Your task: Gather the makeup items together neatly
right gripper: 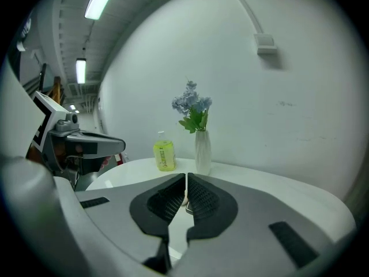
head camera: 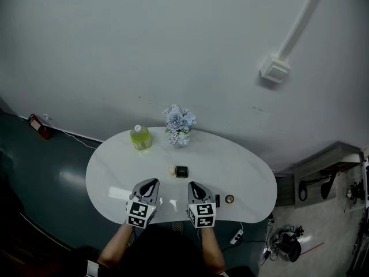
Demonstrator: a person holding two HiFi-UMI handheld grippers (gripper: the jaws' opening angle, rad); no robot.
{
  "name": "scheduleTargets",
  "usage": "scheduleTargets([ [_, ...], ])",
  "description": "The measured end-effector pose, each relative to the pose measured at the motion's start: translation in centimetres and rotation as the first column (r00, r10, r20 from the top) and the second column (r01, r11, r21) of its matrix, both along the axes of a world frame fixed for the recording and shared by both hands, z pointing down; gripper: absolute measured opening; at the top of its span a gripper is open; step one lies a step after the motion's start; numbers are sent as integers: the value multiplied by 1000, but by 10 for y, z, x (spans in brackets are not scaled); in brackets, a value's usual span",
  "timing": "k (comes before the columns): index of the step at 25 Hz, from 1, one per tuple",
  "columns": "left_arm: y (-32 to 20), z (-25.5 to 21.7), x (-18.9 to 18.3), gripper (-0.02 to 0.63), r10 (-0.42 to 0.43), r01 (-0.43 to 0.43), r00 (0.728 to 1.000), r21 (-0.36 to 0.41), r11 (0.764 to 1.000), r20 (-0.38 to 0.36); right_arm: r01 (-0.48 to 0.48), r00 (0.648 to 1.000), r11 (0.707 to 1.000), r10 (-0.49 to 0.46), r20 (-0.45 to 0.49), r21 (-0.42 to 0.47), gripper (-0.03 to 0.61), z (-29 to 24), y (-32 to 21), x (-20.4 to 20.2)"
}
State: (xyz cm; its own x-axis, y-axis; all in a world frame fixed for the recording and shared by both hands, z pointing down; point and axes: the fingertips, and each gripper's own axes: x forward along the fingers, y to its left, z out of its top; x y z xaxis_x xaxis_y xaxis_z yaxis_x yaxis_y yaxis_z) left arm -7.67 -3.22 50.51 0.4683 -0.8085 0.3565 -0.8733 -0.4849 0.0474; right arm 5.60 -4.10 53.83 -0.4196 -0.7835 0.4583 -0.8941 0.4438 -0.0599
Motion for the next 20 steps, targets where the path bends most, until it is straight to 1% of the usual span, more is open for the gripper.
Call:
scheduleTargets([
  [9, -22, 35, -36, 20, -49, 50, 999, -69, 996, 7, 52, 999, 996, -53, -12, -73, 38, 36, -32, -36],
  [16, -42, 67, -57, 20, -60, 62, 998, -121, 991, 16, 54, 998, 989, -57, -19, -134, 38, 72, -59, -49],
  [20, -50, 77, -63, 20, -60, 61, 998, -137, 989, 16, 50, 998, 985, -55, -22, -166, 38, 88, -70, -54],
])
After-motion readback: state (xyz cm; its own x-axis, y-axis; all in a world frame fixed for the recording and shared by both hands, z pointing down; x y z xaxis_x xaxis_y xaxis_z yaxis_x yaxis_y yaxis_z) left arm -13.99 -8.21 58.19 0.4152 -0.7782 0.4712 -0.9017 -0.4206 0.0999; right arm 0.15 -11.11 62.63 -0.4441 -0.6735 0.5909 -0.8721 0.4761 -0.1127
